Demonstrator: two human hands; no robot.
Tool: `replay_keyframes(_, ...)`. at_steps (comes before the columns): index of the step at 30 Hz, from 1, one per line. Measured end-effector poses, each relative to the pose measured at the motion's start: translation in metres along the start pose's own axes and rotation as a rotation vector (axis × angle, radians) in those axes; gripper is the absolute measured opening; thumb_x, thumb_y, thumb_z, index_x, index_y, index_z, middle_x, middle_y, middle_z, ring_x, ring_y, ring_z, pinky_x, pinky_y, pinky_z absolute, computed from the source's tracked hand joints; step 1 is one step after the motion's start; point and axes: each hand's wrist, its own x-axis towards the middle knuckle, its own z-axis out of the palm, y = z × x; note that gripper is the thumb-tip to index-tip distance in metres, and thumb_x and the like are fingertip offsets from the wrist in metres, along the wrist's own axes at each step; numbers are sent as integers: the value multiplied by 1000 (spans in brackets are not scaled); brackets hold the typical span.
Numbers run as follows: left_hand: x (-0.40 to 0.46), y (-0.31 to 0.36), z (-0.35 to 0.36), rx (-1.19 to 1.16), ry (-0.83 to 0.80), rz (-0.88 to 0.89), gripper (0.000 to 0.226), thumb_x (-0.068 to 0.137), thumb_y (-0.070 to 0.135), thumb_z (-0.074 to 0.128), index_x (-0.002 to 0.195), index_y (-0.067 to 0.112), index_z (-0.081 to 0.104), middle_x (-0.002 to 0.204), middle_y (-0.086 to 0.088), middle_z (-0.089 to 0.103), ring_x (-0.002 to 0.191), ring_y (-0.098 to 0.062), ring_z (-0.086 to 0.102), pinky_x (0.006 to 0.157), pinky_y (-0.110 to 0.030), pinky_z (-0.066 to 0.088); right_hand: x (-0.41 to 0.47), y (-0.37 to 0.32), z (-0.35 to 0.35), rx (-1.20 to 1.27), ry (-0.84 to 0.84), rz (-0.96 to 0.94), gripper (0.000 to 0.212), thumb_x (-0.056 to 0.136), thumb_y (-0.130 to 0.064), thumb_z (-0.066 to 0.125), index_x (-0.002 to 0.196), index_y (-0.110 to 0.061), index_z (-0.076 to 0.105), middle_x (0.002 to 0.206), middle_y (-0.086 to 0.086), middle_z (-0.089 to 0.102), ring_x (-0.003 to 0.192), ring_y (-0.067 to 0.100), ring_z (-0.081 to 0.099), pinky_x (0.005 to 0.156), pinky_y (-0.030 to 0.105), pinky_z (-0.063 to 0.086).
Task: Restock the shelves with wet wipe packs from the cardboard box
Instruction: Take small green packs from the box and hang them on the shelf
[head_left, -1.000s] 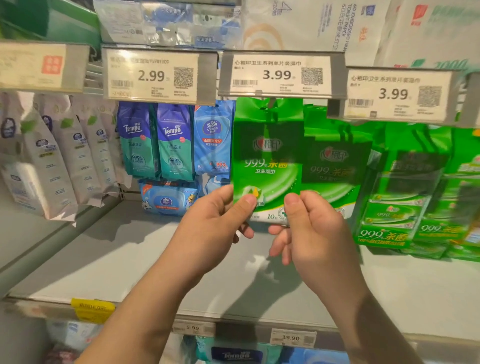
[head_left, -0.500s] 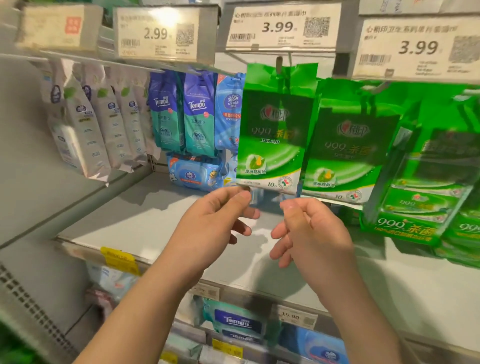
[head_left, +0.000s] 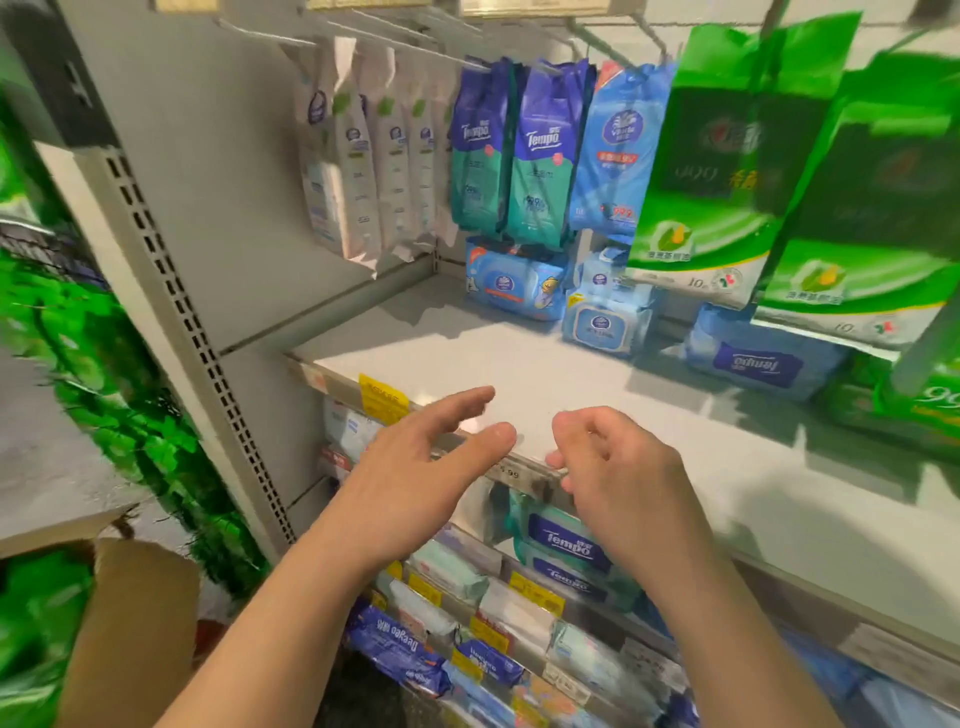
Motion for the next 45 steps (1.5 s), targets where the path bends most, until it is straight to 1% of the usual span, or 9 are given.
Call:
replay_keyframes(7, -90, -59, -89, 334, 214, -75, 87, 71, 87, 31, 148, 45, 34, 151, 20, 36, 145, -6, 19, 121, -37, 21, -52, -56, 85, -270, -265, -188, 54, 98, -64, 42, 146, -43, 52, 148, -21, 53, 138, 7, 48, 113, 26, 35)
replay_keyframes(14, -223, -129, -188, 527, 464, -371, 100, 67, 93, 16, 151, 40, 29, 161, 16, 22, 151, -10, 6, 121, -47, 20, -130, -125, 202, -409, -539, -318, 66, 97, -67, 41, 157, -40, 35, 165, -16, 26, 152, 12, 30, 123, 29, 19)
replay_keyframes(18, -298, -159, -230, 488, 533, -481, 98, 69, 92, 17, 150, 39, 29, 159, 17, 25, 149, -9, 11, 121, -45, 20, -176, -159, 259, -414, -672, -372, 92, 74, -87, 23, 156, -47, 32, 165, -16, 27, 152, 18, 31, 124, 38, 25)
replay_keyframes(26, -386, -191, -282, 378, 704, -625, 99, 68, 90, 21, 149, 34, 35, 153, 11, 37, 141, -13, 28, 117, -36, 26, -232, -208, 337, -440, -833, -473, 91, 74, -86, 23, 155, -47, 34, 142, 8, 61, 133, 25, 54, 109, 35, 41)
replay_keyframes(30, -393, -205, -298, 285, 703, -685, 95, 72, 92, 23, 151, 40, 29, 155, 15, 32, 143, -13, 23, 116, -40, 26, -228, -223, 365, -450, -861, -486, 73, 91, -76, 33, 157, -44, 30, 149, -1, 55, 132, 19, 53, 103, 33, 41)
replay_keyframes(33, -387, -221, -313, 245, 702, -732, 90, 73, 90, 27, 150, 43, 28, 155, 15, 32, 143, -11, 22, 115, -41, 27, -212, -227, 390, -407, -882, -471, 68, 96, -70, 37, 158, -43, 30, 112, 0, 67, 89, 2, 55, 85, 27, 39)
replay_keyframes(36, -372, -241, -335, 222, 725, -760, 90, 73, 90, 31, 149, 43, 31, 153, 16, 35, 142, -10, 29, 115, -41, 31, -191, -227, 421, -397, -889, -445, 66, 97, -68, 41, 157, -42, 32, 112, 1, 70, 64, 4, 47, 74, 26, 37)
replay_keyframes(41, -336, -263, -375, 243, 766, -810, 100, 65, 96, 29, 148, 41, 35, 151, 17, 42, 140, -9, 37, 114, -44, 35, -147, -225, 470, -397, -952, -442, 66, 97, -64, 49, 157, -40, 34, 143, -2, 59, 115, 18, 60, 92, 29, 46)
replay_keyframes(45, -314, -279, -396, 235, 800, -846, 97, 65, 95, 30, 146, 42, 38, 148, 15, 46, 137, -8, 40, 112, -43, 37, -122, -230, 505, -376, -970, -481, 62, 98, -59, 52, 154, -34, 40, 138, -3, 61, 121, 19, 58, 95, 30, 44)
